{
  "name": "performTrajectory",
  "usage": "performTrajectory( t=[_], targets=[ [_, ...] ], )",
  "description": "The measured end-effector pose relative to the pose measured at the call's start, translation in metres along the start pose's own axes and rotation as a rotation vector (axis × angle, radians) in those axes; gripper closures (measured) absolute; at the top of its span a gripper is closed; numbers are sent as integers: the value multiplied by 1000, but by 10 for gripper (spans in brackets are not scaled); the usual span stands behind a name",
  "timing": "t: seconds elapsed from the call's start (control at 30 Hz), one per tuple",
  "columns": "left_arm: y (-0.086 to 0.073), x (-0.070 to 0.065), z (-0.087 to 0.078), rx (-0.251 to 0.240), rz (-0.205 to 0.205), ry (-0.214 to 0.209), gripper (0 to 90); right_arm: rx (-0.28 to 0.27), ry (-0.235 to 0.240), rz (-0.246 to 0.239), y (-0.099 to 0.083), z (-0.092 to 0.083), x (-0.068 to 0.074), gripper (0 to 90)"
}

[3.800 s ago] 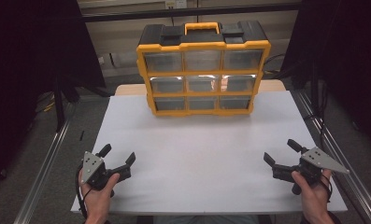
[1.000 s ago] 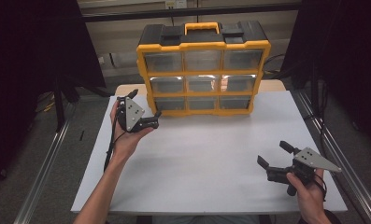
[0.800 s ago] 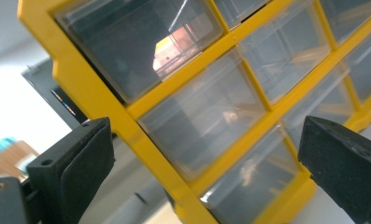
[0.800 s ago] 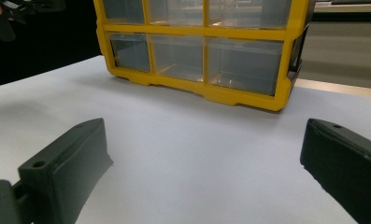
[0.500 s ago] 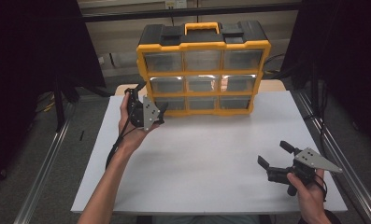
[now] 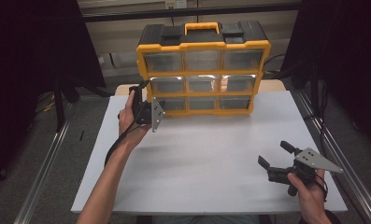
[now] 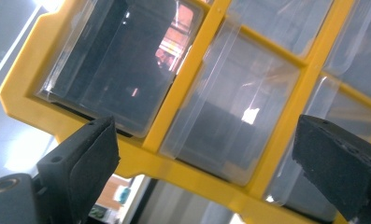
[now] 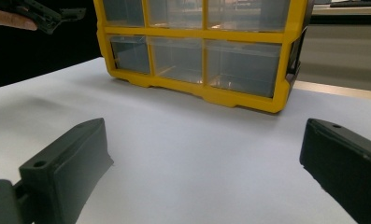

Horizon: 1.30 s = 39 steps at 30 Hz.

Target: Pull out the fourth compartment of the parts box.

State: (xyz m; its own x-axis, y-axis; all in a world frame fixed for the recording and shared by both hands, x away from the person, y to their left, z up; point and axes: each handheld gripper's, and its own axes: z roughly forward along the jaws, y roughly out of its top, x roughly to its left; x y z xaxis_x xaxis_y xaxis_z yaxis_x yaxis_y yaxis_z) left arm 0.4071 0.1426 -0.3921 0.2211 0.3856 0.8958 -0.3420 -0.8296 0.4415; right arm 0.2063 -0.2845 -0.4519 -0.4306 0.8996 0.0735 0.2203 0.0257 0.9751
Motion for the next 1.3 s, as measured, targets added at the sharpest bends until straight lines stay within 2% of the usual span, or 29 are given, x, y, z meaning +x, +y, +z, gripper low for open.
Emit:
performTrajectory(
  t=[0.03,0.07,0.13,0.17,0.23,0.27,0.4,0.5,0.53,0.6,0.7,0.77,0.8,0.83,0.9,0.97,1.07,1.23,1.3],
  targets=[
    [0,0,1,-1,26,1,80,0,0,1,0,0,0,13],
    [-1,-2,1,12,17,6,88,2,3,2,0,0,0,13],
    [-1,-1,1,12,29,14,93,2,4,1,0,0,0,13],
    [0,-1,2,19,52,16,93,2,6,-2,0,0,0,14],
    [1,-3,4,41,135,50,93,4,10,-3,0,0,0,14],
    [1,-3,4,41,135,50,96,2,8,-2,0,0,0,14],
    [4,-3,9,50,220,81,98,-2,10,-5,0,0,0,14],
    [5,-3,10,58,230,68,97,-1,10,-4,0,-1,-1,15],
    [4,-4,14,57,245,82,97,-3,8,-5,0,-1,-1,16],
    [4,-5,16,55,247,82,98,-4,8,-5,0,-1,-1,16],
    [4,-5,20,57,295,75,121,-7,9,-12,0,-1,-1,16],
    [4,-6,23,52,304,78,136,-5,11,-7,0,-1,-1,16],
    [4,-7,26,51,329,77,152,-3,12,-4,0,-1,-1,16],
    [4,-7,26,51,329,77,163,-3,12,-4,0,-1,-1,16],
    [1,-9,28,83,357,64,195,-4,14,-6,0,0,-1,16],
    [-1,-10,29,97,360,72,235,-3,14,-3,0,0,0,16],
    [-7,-10,33,118,368,58,275,-2,15,-3,0,0,0,15],
    [-9,-12,37,123,383,34,365,-2,19,-9,0,0,0,16],
    [-11,-14,39,118,372,35,387,-2,18,-9,0,1,0,16]
  ],
)
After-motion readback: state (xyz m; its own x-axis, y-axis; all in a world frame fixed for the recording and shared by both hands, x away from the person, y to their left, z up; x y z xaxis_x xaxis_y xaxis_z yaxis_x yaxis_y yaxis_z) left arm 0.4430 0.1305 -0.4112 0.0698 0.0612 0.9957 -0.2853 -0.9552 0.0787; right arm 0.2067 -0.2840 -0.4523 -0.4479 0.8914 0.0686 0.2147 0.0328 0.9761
